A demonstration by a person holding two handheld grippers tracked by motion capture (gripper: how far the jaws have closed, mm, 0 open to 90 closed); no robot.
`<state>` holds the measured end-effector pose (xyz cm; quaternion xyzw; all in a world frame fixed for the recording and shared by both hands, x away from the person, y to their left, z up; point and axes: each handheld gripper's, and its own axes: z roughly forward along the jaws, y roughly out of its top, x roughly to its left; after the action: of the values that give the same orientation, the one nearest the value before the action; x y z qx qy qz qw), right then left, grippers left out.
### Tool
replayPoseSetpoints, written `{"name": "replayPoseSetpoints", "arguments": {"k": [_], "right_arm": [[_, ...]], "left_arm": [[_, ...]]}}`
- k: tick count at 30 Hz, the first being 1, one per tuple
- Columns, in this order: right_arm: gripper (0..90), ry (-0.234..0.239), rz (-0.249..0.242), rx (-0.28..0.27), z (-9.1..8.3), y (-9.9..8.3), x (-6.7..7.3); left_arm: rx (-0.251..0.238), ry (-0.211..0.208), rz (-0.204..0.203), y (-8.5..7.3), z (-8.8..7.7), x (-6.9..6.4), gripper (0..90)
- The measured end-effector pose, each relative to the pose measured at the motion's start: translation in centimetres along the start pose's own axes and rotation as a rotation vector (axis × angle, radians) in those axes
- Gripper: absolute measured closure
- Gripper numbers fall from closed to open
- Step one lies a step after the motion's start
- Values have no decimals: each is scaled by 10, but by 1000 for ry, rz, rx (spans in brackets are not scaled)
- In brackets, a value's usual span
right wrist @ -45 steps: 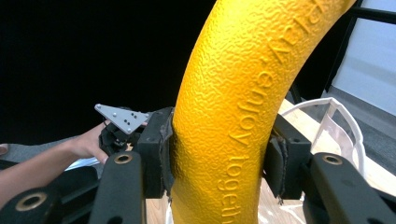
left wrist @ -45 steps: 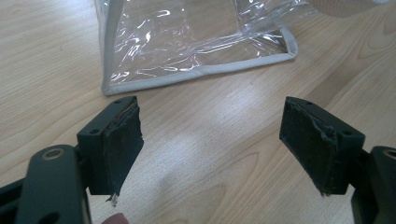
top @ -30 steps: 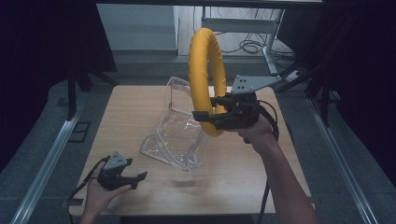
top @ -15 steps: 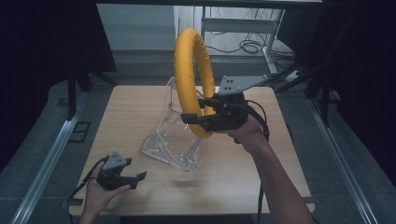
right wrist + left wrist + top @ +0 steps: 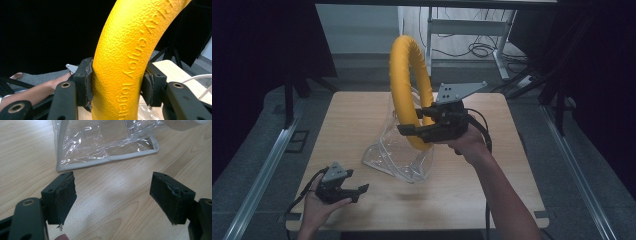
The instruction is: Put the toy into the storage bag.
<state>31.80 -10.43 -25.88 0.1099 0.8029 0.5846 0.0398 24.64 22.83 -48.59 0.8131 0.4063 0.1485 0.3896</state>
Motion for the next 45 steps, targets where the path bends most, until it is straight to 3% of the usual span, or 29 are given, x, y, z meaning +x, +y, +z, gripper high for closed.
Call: {"name": "replayPoseSetpoints", "arguments": {"k": [19, 29, 45], "right_arm": [[494, 63, -5, -2, 17, -5, 3], [493, 92, 52, 30, 26, -26, -4], [492, 104, 98, 49, 36, -50, -14]], "left_arm": [[-3, 3, -3, 0, 0, 0, 209], [0, 0, -4, 0, 1, 0, 209], [3, 1, 0, 0, 2, -1, 209]]}}
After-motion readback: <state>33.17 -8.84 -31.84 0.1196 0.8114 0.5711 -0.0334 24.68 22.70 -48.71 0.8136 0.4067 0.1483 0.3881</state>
